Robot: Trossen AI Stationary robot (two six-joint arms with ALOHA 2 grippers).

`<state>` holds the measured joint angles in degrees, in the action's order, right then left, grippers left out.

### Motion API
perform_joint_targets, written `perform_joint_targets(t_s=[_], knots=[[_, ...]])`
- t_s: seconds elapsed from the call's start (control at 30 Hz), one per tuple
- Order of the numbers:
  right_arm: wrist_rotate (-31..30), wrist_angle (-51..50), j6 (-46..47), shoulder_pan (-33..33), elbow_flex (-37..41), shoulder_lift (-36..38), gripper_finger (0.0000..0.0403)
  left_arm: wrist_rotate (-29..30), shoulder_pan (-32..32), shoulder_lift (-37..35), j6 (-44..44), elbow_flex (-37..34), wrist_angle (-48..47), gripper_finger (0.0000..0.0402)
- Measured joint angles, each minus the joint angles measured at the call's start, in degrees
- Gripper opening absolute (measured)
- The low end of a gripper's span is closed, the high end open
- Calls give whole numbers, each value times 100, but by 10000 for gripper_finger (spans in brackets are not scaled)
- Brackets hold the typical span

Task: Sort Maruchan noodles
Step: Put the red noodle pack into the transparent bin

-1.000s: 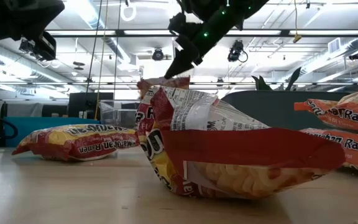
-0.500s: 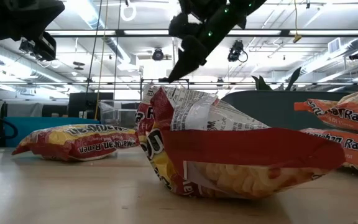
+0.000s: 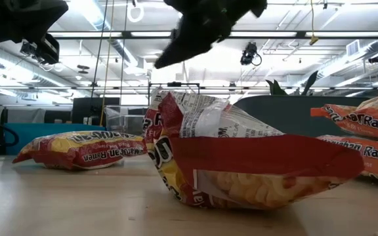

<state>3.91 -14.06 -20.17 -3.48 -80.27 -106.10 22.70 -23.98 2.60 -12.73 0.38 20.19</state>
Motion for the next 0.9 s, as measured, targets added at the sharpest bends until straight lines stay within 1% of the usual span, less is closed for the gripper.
perform_joint_targets(t_s=[0.13,0.23,0.3,0.43,0.5,0.6,0.7,0.77,0.9], knots=[[27,-77,-58,-267,4,-328,109,0,1,3,0,0,-24,23],[231,-273,-60,-497,9,-379,123,0,-1,-1,2,0,-34,23],[489,-299,-78,-642,4,-383,135,2,-1,1,0,0,-35,23],[1219,-530,-171,-921,7,-370,158,0,-1,1,1,0,-38,23],[1360,-747,-284,-1074,7,-361,168,2,-1,1,0,0,-39,23],[1269,-938,-371,-1332,7,-363,183,0,-1,-1,0,0,-38,23],[891,-859,-370,-1615,7,-365,192,2,-1,0,2,0,-42,23],[627,-725,-363,-1746,6,-423,193,0,-1,1,0,0,-46,23],[494,-470,-245,-1877,28,-597,187,0,-1,1,0,0,-60,23]])
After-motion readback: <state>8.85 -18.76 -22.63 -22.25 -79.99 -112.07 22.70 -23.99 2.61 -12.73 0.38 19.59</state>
